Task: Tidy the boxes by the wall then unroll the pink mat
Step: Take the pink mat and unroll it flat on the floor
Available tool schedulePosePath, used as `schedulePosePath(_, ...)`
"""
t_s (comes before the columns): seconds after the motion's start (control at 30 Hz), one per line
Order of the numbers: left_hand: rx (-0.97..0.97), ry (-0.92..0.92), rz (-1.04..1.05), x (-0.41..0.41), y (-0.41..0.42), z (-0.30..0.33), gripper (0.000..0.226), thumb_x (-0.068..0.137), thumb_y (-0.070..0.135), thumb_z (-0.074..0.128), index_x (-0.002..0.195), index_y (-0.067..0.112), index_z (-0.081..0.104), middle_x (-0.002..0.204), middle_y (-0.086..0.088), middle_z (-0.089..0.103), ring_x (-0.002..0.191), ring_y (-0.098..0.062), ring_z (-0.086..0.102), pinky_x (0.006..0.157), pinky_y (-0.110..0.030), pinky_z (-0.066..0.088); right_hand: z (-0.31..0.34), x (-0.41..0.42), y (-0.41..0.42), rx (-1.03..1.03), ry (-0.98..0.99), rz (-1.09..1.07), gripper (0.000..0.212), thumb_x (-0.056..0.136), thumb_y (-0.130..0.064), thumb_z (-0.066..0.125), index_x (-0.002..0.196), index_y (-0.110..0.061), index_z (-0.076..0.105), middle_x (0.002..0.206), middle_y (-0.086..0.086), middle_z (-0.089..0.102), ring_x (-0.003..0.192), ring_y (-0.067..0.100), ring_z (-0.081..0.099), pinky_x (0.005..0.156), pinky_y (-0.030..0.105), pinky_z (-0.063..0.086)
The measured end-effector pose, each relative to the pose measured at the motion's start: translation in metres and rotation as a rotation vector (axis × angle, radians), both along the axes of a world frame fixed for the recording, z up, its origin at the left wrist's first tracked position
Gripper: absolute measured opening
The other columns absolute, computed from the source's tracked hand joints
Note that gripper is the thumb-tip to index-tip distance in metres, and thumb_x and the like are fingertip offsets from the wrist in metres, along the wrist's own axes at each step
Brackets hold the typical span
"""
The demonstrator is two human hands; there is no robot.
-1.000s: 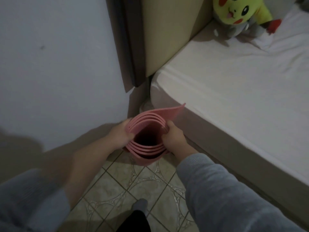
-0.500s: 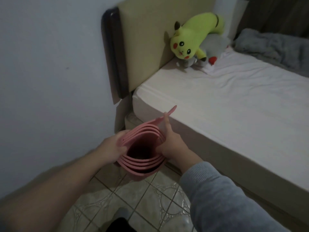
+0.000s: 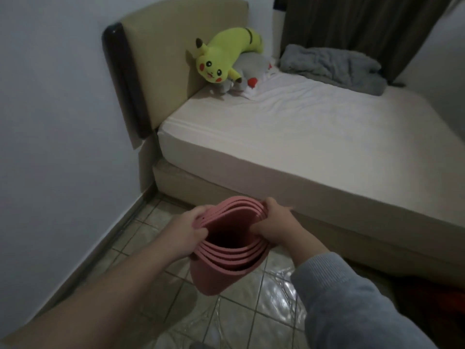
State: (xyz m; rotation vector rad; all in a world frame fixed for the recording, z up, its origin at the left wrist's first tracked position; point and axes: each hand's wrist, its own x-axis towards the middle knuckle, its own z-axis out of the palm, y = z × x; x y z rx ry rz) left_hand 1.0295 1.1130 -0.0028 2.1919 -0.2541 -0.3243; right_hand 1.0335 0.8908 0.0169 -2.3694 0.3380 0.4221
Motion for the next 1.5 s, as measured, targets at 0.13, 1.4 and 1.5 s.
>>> schedulePosePath(0.13, -0.015, -0.004, -0.063, -0.085, -0.027, -0.002, 0.060, 0.072, 0.002, 0.052, 0.124, 0.033, 0.056, 0.097, 0.006, 0.070, 0.080, -0.008, 0.065, 0.065, -0.015, 0.046, -0.005, -0.096, -0.015, -0.146, -0.084, -0.116, 0.028, 0.077, -0.028, 0.068, 0.097, -0.020, 0.050, 0.093, 0.005, 0.058, 0.084, 0.024, 0.056, 0.058, 0.020, 0.040)
schedulePosePath(1.4, -0.034, -0.243, -0.253, -0.491, -0.257, -0.171, 0.070, 0.073, 0.020, 0.044, 0.138, 0.043, 0.032, 0.126, 0.006, 0.056, 0.110, -0.010, 0.053, 0.090, -0.025, 0.039, -0.174, -0.568, -0.217, -0.126, -0.646, -0.489, 0.040, 0.079, -0.015, 0.053, 0.119, -0.013, 0.057, 0.077, 0.014, 0.067, 0.067, 0.033, 0.060, 0.055, 0.028, 0.031)
schedulePosePath(1.5, -0.009, -0.212, -0.225, -0.501, -0.245, -0.270, 0.076, 0.071, 0.011, 0.047, 0.139, 0.043, 0.033, 0.134, -0.001, 0.049, 0.119, -0.008, 0.044, 0.098, -0.012, 0.029, -0.262, -0.578, -0.201, -0.083, -0.563, -0.489, 0.048, 0.076, -0.011, 0.055, 0.124, -0.009, 0.056, 0.086, 0.021, 0.068, 0.073, 0.039, 0.062, 0.061, 0.037, 0.043)
